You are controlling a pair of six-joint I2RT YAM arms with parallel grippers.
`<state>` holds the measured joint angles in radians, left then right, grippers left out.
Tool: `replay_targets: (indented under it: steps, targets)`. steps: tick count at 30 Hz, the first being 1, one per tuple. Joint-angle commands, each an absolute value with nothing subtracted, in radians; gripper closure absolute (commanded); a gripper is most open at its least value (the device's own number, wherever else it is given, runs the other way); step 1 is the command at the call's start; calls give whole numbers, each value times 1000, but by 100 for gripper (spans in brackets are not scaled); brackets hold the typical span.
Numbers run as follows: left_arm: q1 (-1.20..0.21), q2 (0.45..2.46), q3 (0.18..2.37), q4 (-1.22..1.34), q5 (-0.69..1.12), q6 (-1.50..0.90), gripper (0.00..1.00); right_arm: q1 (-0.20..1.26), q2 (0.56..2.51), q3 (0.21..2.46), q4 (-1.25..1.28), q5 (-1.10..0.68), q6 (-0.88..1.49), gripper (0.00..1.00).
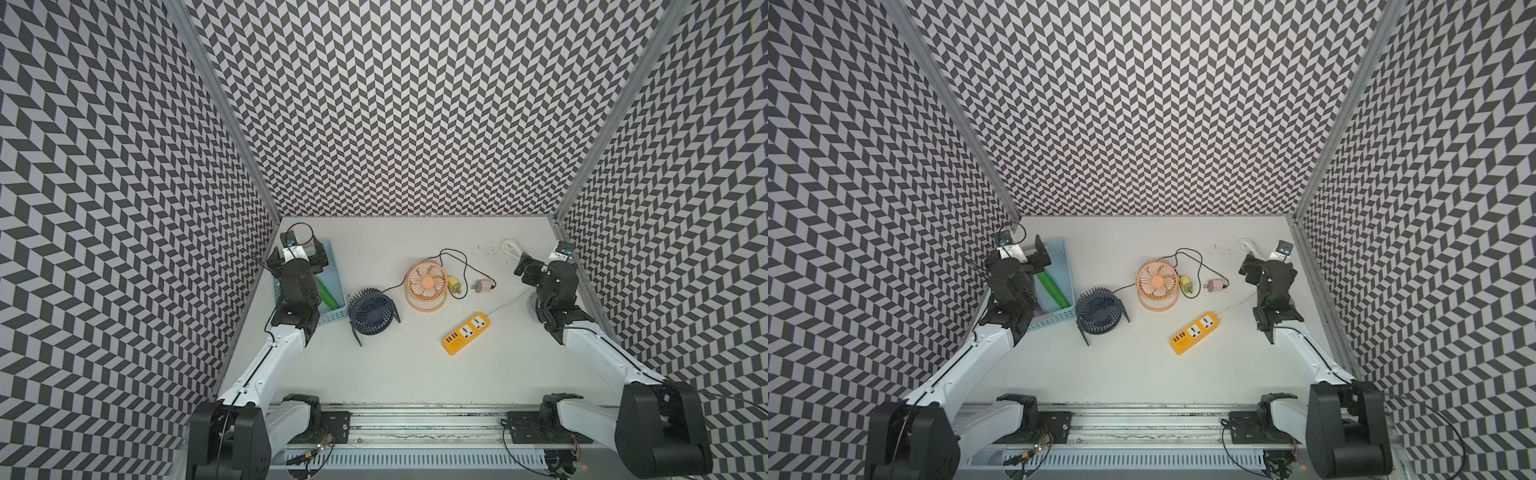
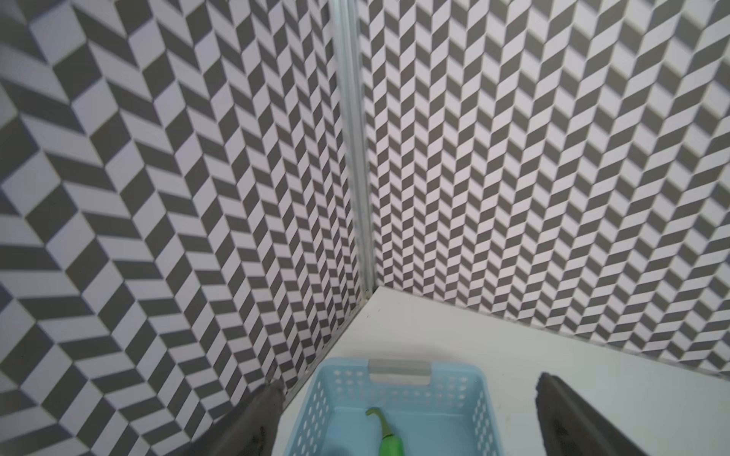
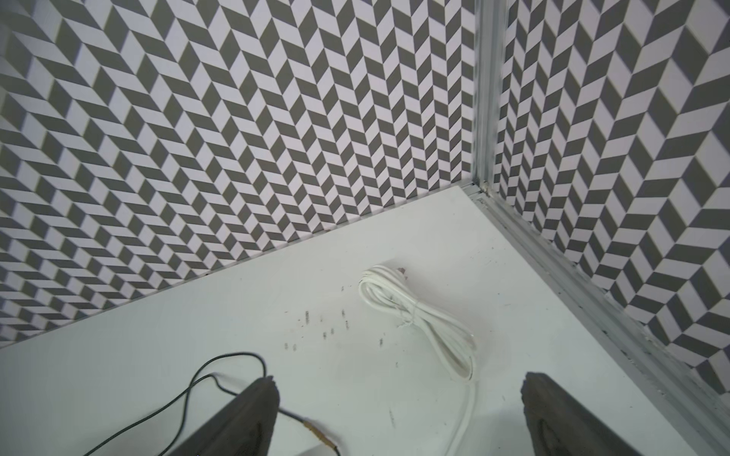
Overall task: Unplug the desk fan from the power strip
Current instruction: Reset both arms
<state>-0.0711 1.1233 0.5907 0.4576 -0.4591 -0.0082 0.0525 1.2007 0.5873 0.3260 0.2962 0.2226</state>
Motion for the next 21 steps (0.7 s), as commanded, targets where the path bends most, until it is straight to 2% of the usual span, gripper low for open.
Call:
replay_targets:
  steps: [1, 9, 11, 16, 21]
  targets:
    - [-32, 1207, 510, 609, -292, 3, 7, 61, 1264, 581, 508, 366, 176, 0]
    - [-26, 1357, 270, 994, -208, 2, 8, 65, 1394, 462, 698, 484, 148, 0]
    - [-28, 1375, 264, 1040, -182, 7, 1, 73, 1386, 430, 755, 474, 152, 0]
    - [-25, 1398, 277, 1043, -72, 24, 0, 98, 1411, 389, 838, 501, 111, 0]
    - [-20, 1475, 187, 1288, -46, 12, 0, 111, 1398, 295, 1048, 505, 94, 1]
